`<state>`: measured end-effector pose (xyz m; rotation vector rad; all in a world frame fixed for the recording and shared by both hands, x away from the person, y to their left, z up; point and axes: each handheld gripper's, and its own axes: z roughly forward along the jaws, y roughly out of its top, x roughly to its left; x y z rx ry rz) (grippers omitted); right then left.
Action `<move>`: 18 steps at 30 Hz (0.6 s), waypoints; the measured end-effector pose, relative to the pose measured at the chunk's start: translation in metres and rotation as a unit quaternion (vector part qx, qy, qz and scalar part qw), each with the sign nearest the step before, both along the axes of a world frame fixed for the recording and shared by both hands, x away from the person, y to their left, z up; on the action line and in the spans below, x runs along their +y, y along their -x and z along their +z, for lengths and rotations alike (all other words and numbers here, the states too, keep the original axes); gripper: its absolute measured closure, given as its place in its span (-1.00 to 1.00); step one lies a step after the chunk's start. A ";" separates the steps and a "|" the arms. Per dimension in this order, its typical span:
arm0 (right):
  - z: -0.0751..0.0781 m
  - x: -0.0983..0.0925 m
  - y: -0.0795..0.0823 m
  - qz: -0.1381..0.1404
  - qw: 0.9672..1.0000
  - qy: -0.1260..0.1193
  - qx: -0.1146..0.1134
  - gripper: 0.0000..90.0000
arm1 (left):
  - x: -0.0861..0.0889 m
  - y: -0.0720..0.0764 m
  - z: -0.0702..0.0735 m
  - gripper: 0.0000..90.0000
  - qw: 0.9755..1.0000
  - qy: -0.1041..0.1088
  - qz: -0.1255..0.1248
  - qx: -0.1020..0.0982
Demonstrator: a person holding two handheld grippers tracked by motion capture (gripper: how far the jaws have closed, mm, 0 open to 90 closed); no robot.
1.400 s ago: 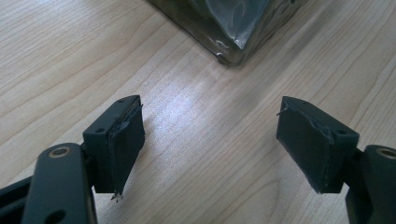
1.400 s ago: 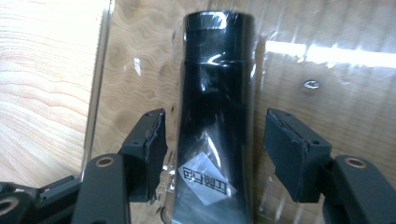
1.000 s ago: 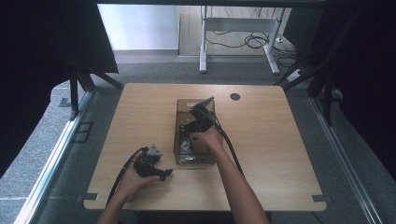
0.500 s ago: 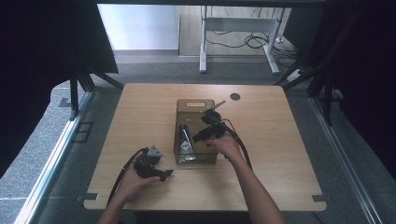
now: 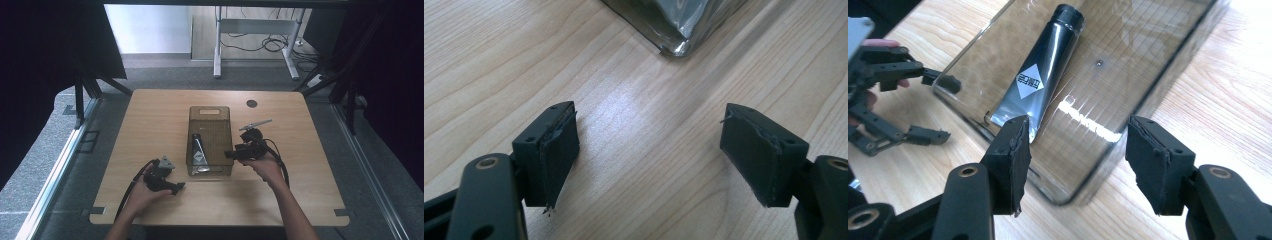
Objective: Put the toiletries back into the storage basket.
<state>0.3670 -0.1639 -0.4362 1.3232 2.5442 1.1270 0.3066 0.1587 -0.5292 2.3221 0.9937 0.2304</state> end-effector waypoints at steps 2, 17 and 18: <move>-0.001 -0.008 0.006 -0.001 1.000 -0.005 -0.009 -0.04 | 0.001 0.000 0.000 -0.47 1.000 0.000 0.002 -0.001; -0.040 -0.095 0.045 -0.054 0.997 -0.029 -0.047 -0.02 | 0.005 0.000 0.001 -0.47 1.000 -0.001 0.015 -0.002; -0.045 -0.101 0.047 -0.059 0.997 -0.031 -0.047 -0.01 | 0.005 0.001 0.001 -0.47 1.000 0.001 0.019 -0.001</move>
